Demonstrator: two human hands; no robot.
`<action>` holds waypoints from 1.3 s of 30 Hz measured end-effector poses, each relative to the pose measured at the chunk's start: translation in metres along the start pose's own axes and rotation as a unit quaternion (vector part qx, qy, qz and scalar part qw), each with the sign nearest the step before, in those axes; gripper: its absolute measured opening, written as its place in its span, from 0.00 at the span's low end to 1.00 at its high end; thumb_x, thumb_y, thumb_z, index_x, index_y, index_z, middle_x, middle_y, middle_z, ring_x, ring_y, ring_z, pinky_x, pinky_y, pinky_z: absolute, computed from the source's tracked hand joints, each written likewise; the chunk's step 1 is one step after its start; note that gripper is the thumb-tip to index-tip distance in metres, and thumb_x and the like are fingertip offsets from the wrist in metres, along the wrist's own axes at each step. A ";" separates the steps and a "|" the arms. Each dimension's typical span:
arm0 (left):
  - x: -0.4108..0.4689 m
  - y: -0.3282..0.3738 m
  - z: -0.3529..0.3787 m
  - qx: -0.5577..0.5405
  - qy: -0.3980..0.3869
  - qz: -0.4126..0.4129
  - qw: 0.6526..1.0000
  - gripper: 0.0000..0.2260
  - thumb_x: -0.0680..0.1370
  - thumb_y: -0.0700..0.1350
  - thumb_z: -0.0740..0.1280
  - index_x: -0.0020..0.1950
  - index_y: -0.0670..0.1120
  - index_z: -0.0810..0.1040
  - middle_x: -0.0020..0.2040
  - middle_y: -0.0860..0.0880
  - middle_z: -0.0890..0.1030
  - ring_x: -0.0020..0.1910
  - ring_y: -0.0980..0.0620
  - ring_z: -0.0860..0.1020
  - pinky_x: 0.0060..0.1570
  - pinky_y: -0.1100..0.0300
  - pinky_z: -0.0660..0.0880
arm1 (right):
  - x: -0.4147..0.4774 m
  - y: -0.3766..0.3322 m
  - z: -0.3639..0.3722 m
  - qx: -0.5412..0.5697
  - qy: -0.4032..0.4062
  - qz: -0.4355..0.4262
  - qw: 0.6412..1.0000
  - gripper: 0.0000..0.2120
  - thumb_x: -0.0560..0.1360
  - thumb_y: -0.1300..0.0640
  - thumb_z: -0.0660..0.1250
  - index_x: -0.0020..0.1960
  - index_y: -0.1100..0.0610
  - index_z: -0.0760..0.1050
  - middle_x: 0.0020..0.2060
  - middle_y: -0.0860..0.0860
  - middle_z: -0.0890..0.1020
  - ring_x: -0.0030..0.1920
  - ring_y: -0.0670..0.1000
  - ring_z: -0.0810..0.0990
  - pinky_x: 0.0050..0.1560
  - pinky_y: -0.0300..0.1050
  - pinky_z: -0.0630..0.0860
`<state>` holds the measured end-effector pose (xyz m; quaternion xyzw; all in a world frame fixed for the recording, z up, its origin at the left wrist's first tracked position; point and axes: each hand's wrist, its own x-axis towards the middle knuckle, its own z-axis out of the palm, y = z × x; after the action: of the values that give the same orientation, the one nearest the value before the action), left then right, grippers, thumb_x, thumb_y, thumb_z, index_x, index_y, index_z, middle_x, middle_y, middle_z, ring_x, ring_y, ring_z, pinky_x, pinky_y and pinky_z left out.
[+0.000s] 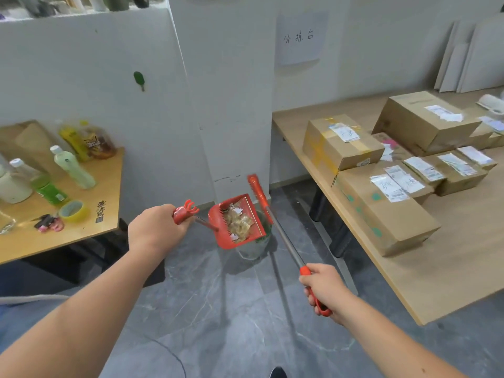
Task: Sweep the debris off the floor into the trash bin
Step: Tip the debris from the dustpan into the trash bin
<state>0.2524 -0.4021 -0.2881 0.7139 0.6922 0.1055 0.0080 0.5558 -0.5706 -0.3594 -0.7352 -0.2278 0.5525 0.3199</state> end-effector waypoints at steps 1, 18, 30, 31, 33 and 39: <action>0.006 0.004 0.003 0.004 0.000 0.007 1.000 0.22 0.74 0.66 0.66 0.33 0.49 0.74 0.29 0.53 0.75 0.31 0.46 0.73 0.32 0.58 0.70 | 0.007 -0.003 -0.002 -0.001 -0.001 0.002 1.000 0.05 0.77 0.66 0.61 0.47 0.59 0.74 0.31 0.56 0.70 0.22 0.49 0.66 0.26 0.39 0.60; 0.088 0.004 0.037 0.081 -0.021 0.191 0.978 0.21 0.77 0.65 0.64 0.34 0.50 0.69 0.32 0.53 0.70 0.36 0.45 0.79 0.32 0.59 0.63 | 0.070 -0.024 0.044 0.039 0.032 0.069 0.996 0.14 0.79 0.66 0.61 0.63 0.70 0.69 0.28 0.54 0.71 0.23 0.48 0.67 0.25 0.37 0.60; 0.104 0.001 0.072 0.131 -0.018 0.322 0.938 0.18 0.70 0.57 0.77 0.30 0.48 0.75 0.28 0.51 0.76 0.24 0.44 0.78 0.27 0.62 0.58 | 0.086 -0.020 0.079 0.067 0.035 0.077 0.994 0.07 0.77 0.67 0.60 0.43 0.57 0.70 0.27 0.53 0.69 0.22 0.49 0.66 0.25 0.37 0.57; 0.103 0.003 0.074 0.138 -0.021 0.330 0.934 0.18 0.70 0.57 0.77 0.31 0.48 0.75 0.28 0.51 0.76 0.25 0.45 0.78 0.28 0.62 0.57 | 0.086 -0.021 0.081 0.064 0.035 0.077 0.994 0.08 0.77 0.67 0.60 0.42 0.57 0.69 0.27 0.53 0.69 0.22 0.49 0.66 0.24 0.36 0.57; 0.101 0.006 0.080 0.151 -0.041 0.341 0.927 0.16 0.75 0.58 0.72 0.35 0.48 0.77 0.32 0.51 0.78 0.30 0.45 0.80 0.30 0.59 0.59 | 0.086 -0.022 0.082 0.059 0.038 0.073 0.995 0.09 0.77 0.68 0.60 0.41 0.57 0.68 0.26 0.53 0.69 0.21 0.49 0.66 0.22 0.35 0.58; 0.097 0.012 0.077 0.188 -0.055 0.372 0.907 0.09 0.80 0.51 0.63 0.47 0.49 0.79 0.45 0.50 0.82 0.46 0.44 0.83 0.39 0.57 0.64 | 0.085 -0.023 0.084 0.059 0.039 0.077 0.995 0.07 0.77 0.68 0.60 0.43 0.58 0.68 0.26 0.53 0.69 0.21 0.49 0.67 0.26 0.38 0.57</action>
<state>0.2782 -0.2964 -0.3480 0.9127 0.3815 -0.0710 -0.1278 0.4997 -0.4773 -0.4153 -0.7512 -0.1248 0.5592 0.3278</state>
